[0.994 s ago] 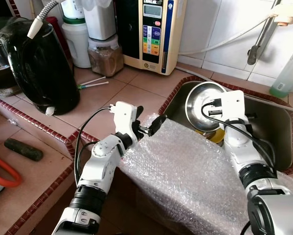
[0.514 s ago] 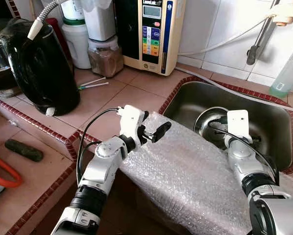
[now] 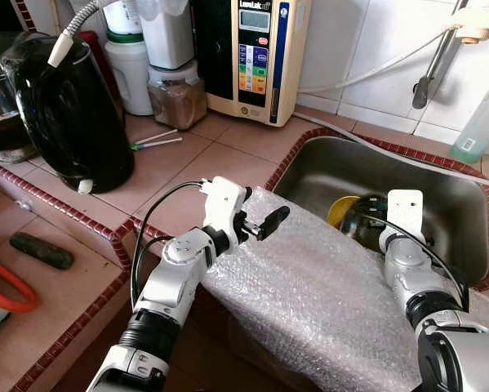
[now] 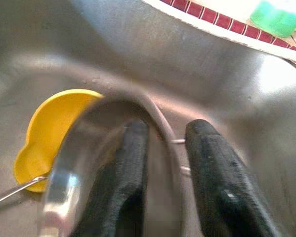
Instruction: Kitchen organization
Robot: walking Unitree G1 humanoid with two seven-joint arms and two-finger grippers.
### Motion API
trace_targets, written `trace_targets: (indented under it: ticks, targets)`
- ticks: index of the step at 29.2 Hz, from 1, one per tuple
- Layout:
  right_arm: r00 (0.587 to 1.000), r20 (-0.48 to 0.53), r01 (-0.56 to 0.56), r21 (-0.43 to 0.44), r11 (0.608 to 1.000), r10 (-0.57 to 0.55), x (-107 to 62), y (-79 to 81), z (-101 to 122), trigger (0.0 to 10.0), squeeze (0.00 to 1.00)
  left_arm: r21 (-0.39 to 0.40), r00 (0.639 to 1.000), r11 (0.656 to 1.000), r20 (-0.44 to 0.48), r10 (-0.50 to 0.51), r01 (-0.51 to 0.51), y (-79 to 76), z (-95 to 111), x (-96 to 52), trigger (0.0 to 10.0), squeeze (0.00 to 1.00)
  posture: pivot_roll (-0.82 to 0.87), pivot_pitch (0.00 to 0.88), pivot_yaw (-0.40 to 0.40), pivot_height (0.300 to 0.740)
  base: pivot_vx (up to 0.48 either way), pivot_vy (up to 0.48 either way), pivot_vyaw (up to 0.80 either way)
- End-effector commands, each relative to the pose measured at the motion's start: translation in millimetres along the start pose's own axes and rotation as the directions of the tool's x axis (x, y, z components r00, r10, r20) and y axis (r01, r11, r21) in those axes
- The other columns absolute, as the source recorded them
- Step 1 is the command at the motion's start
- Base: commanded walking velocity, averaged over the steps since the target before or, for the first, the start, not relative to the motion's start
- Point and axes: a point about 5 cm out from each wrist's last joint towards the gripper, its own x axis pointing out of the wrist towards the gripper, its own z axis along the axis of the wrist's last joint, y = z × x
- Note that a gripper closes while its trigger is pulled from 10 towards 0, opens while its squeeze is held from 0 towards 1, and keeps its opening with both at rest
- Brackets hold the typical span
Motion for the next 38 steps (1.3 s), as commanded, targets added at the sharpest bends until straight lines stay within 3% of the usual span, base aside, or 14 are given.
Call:
trace_targets:
  ticks: [1, 13, 15, 23, 26, 32, 35, 36, 37, 38]
  targets:
    - [0.998, -0.049, 0.027, 0.01, 1.0, -0.026, -0.4, -11.3, -11, 10.0, 1.0, 0.007, 1.0, 1.0, -0.016, 0.003, -0.003, 0.7, -1, 0.4, 10.0, 1.0, 0.02, 0.0, 0.041, 0.74, 0.0, 0.0, 0.0]
    - [0.999, -0.029, 0.046, 0.079, 0.996, -0.044, 1.0, -14.6, -5, 10.0, 1.0, 0.006, 0.999, 1.0, -0.029, 0.028, -0.028, 1.3, -3, 0.8, 10.0, 1.0, 0.02, 0.0, 0.034, 0.74, 0.0, 0.0, 0.0]
    - [1.0, 0.002, 0.024, 0.139, 0.99, -0.025, 1.9, -12.9, 1, 10.0, 1.0, 0.017, 0.997, 0.998, -0.04, 0.06, -0.06, 4.6, -4, 0.0, 10.0, 1.0, 0.02, 0.0, 0.033, 0.74, 0.0, 0.0, 0.0]
    - [0.997, 0.076, -0.04, 0.228, 0.973, 0.024, 3.1, -8.3, 15, 10.0, 1.0, 0.062, 0.99, 0.99, -0.061, 0.127, -0.123, 10.9, -2, 1.1, 10.0, 1.0, 0.01, 0.0, 0.03, 0.74, 0.0, 0.0, 0.0]
    - [0.987, 0.139, -0.11, 0.259, 0.96, 0.076, 3.0, -4.8, 23, 10.0, 1.0, 0.073, 0.981, 0.979, -0.022, 0.192, -0.19, 17.6, 3, 1.0, 10.0, 1.0, 0.01, 0.0, 0.03, 0.74, 0.0, 0.0, 0.0]
    - [0.952, 0.285, -0.171, 0.193, 0.966, 0.111, 1.5, -2.6, 47, 10.0, 1.0, 0.1, 0.964, 0.96, -0.019, 0.265, -0.262, 23.1, 7, 2.4, 10.0, 1.0, 0.01, 0.0, 0.028, 0.74, 0.0, 0.0, 0.0]
    - [0.94, 0.324, -0.177, 0.201, 0.963, 0.106, 1.8, -6.4, 57, 10.0, 1.0, 0.13, 0.932, 0.924, 0.003, 0.363, -0.36, 31.9, 12, 3.6, 10.0, 1.0, 0.0, 0.0, 0.025, 0.74, 0.0, 0.0, 0.0]
    - [0.93, 0.354, -0.174, 0.185, 0.967, 0.099, 1.1, -9.6, 62, 10.0, 1.0, 0.119, 0.932, 0.924, 0.028, 0.362, -0.363, 32.6, 16, 4.1, 10.0, 0.4, 0.0, 0.0, 0.025, 0.74, 0.0, 0.0, 0.0]
    - [0.921, 0.379, -0.171, 0.175, 0.97, 0.094, 0.4, -12.3, 66, 10.0, 1.0, 0.113, 0.93, 0.923, 0.047, 0.365, -0.368, 33.5, 19, 4.4, 10.0, 0.0, 0.0, 0.0, 0.025, 0.74, 0.0, 0.0, 0.0]
    - [0.907, 0.413, -0.168, 0.173, 0.971, 0.084, -0.6, -17.1, 72, 10.0, 1.0, 0.12, 0.918, 0.91, 0.063, 0.391, -0.396, 36.6, 24, 4.5, 10.0, 0.0, 0.0, 0.0, 0.025, 0.74, 0.0, 0.0, 0.0]
